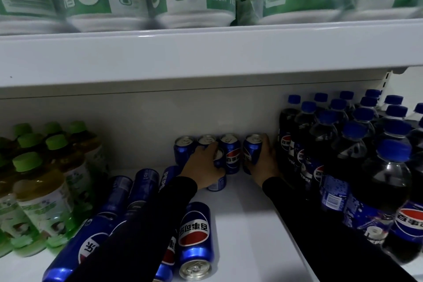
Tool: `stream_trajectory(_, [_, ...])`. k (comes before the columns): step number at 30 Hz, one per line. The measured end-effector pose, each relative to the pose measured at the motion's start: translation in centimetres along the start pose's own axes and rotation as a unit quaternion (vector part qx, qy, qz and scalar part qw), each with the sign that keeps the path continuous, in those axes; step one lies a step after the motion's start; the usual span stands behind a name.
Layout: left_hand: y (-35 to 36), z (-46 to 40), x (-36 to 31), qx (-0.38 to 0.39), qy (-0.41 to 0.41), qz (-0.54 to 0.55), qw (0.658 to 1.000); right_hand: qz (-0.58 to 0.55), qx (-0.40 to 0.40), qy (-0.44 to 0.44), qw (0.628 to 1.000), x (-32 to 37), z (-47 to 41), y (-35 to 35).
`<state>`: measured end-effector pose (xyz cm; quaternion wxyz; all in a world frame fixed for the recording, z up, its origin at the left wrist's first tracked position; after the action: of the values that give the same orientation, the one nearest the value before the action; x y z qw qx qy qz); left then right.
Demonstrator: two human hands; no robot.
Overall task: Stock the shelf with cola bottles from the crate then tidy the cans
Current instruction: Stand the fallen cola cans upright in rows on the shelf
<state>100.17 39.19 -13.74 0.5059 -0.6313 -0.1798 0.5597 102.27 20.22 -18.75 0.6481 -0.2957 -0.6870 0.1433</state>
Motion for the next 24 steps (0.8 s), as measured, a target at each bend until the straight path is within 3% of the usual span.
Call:
stream_trajectory(11, [0.2, 0.0, 0.5, -0.033, -0.006, 0.038, 0.999, 0.001, 0.016, -0.009, 1.0, 0.3, -1.2, 1.1])
stream_trajectory(21, [0.9, -0.7, -0.6, -0.067, 0.0, 0.051, 0.996, -0.006, 0.078, 0.013, 0.997, 0.3, -0.9, 0.5])
stream_trajectory(24, [1.7, -1.0, -1.5, -0.069, 0.013, 0.064, 0.995, -0.006, 0.057, 0.018, 0.998, 0.1, -0.2, 0.1])
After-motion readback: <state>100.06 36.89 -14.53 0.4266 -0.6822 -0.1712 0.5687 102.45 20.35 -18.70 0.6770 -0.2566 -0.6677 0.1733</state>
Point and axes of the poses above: each hand's wrist, its own z-axis away from the middle knuckle, its own y-axis out of the palm, x = y × z, the point moved 3 cm from there along -z, towards the middle knuckle, and after that the axes turned 15 degrees about x, right-handed, at the moved point
